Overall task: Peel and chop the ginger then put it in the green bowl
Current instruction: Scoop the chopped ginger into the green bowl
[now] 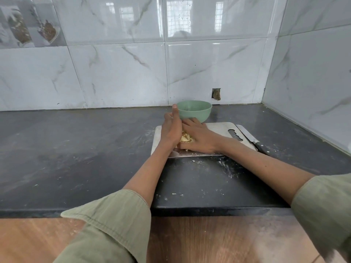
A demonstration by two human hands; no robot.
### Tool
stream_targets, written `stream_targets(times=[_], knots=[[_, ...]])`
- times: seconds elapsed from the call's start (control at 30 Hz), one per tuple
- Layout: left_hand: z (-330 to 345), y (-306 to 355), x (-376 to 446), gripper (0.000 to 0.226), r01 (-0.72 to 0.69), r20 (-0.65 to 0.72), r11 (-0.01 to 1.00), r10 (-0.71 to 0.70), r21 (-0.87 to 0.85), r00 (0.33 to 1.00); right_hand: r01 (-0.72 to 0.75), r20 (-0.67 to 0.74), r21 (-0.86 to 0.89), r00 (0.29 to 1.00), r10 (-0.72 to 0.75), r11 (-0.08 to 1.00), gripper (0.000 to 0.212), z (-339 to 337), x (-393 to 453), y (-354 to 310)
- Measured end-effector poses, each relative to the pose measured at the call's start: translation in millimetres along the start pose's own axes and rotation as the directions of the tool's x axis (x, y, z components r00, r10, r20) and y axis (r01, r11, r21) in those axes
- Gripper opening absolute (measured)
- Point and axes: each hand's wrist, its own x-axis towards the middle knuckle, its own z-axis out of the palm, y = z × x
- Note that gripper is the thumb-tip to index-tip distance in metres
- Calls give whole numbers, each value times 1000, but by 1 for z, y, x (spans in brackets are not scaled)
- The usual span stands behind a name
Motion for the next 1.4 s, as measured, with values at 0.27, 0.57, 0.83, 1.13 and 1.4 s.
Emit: stream_targets(times=[0.27,0.57,0.83,1.13,1.4], knots=[[0,-5,5,72,-45,-8,999,45,20,999,168,-46,-79,984,-172,983,55,-1,13,1],[8,-8,15,65,17,-30,993,-21,-119,999,176,-177,5,969,-172,984,39,-7,14,-1],[10,-8,17,60,16,-156,984,-44,-177,987,48,-321,222,947,27,974,24,-9,23,7],[3,-3,22,56,-29,-210,971,-23,-239,978,-3,-364,604,888,279,797,34,-32,21,0],[0,-7,44,68,39,-9,936,-46,-351,999,-24,-232,890,836,497,456,32,-43,22,11]])
